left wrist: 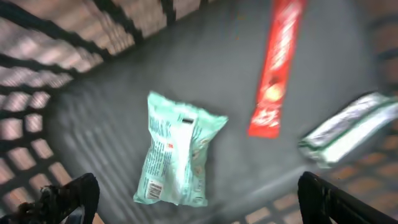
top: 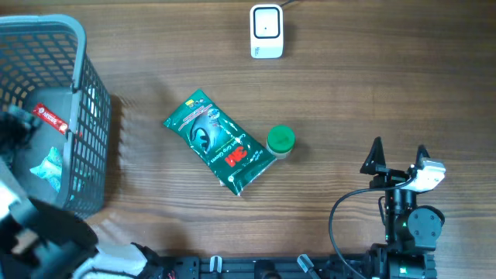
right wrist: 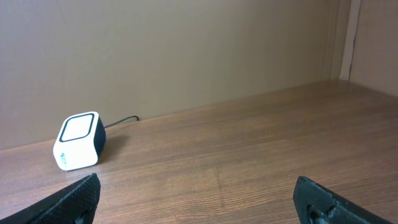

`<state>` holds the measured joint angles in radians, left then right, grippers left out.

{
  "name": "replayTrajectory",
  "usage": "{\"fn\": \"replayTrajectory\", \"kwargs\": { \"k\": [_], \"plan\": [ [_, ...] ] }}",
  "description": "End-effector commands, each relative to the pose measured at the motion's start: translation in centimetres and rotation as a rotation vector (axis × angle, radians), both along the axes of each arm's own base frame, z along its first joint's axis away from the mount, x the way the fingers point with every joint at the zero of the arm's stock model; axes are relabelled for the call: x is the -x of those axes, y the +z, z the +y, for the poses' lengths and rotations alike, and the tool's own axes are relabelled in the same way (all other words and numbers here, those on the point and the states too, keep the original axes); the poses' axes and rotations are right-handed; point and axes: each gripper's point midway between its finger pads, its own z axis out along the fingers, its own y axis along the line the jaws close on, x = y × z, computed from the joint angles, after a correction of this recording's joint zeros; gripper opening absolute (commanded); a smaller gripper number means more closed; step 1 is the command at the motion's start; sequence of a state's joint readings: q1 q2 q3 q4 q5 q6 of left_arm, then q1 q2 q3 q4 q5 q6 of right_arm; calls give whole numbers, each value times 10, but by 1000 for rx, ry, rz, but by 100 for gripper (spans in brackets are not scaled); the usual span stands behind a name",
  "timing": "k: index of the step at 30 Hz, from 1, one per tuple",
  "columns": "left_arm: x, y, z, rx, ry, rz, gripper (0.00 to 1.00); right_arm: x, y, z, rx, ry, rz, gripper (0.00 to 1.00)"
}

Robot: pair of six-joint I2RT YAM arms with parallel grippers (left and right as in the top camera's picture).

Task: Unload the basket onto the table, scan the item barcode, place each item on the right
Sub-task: 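Reach into the basket and grasp the mint-green packet with left gripper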

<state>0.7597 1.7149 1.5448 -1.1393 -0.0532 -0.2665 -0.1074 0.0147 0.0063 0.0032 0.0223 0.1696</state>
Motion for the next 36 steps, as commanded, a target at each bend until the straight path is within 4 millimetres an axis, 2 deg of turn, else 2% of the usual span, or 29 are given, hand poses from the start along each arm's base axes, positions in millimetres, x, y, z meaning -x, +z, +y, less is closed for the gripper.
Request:
{"fn": "replayTrajectory", "kwargs": {
  "k": [1, 6, 10, 14, 20, 24, 28, 31, 34, 36],
  "plan": [
    [2, -49, -13, 112, -47, 113, 95, 0, 2, 2, 14, 13, -8, 100],
    [6, -90, -21, 180, -70, 243, 93, 0, 2, 2, 14, 13, -8, 100],
    [10, -110, -27, 223, -79, 306, 89, 0, 2, 2, 14, 13, -8, 100],
    [20, -112, -22, 194, -68, 367, 76, 0, 2, 2, 14, 13, -8, 100],
    [20, -120, -22, 208, -69, 381, 79, 0, 2, 2, 13, 13, -8, 100],
    [25, -134, -26, 243, -72, 420, 69, 0, 2, 2, 14, 13, -8, 100],
    [27, -136, -28, 254, -73, 431, 37, 0, 2, 2, 13, 13, -8, 100],
    [23, -132, -25, 249, -72, 420, 7, 0, 2, 2, 13, 13, -8, 100],
    [15, -112, -19, 237, -72, 407, 4, 0, 2, 2, 13, 13, -8, 100],
    [5, -80, -11, 216, -71, 384, 4, 0, 2, 2, 14, 13, -8, 100]
  ]
}}
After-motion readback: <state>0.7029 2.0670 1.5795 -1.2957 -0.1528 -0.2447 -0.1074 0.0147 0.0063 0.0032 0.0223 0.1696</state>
